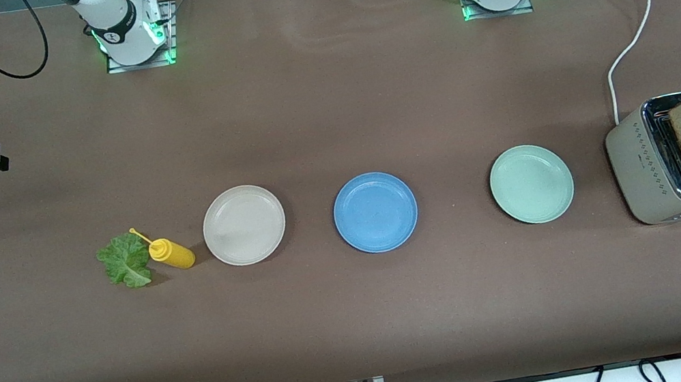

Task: Make sandwich in blue plate with both arms
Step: 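Carry the bread slice with the left gripper over the blue plate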

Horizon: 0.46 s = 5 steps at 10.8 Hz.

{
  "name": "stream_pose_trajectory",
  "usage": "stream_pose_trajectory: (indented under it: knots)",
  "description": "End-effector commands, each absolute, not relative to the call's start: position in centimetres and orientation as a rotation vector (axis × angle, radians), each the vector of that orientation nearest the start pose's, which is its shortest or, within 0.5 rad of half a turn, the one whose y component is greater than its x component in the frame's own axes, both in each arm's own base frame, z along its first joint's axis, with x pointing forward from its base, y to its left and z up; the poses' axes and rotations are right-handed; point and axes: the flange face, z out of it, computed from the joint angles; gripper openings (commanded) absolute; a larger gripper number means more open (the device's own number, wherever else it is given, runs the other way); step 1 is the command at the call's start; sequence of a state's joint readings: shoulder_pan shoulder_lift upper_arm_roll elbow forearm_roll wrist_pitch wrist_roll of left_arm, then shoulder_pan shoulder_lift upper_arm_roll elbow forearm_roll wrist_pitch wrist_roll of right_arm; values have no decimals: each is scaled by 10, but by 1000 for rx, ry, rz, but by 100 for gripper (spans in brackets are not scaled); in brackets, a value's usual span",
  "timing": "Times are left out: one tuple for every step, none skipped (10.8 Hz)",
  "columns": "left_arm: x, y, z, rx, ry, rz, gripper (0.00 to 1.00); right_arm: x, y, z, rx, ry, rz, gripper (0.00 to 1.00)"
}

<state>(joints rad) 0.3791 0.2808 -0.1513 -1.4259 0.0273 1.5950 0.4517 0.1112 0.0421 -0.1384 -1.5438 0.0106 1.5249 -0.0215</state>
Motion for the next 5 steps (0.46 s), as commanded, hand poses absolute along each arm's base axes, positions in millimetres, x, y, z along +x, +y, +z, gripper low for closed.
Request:
stream_pose_trajectory:
  knots:
    - [613,89,547,-3182,536,207,0,561,-14,615,-3113,-11,98,100]
    - [613,61,549,-3180,611,220,0,561,-14,615,-3113,-11,98,100]
    - [615,38,549,-3175,671,220,0,561,-14,615,-3113,-11,98,100]
    - [616,16,542,-3186,684,243,0,561,-14,615,-3113,-11,98,100]
    - [617,-15,533,-3256,673,273,0,561,-14,615,-3113,-11,98,100]
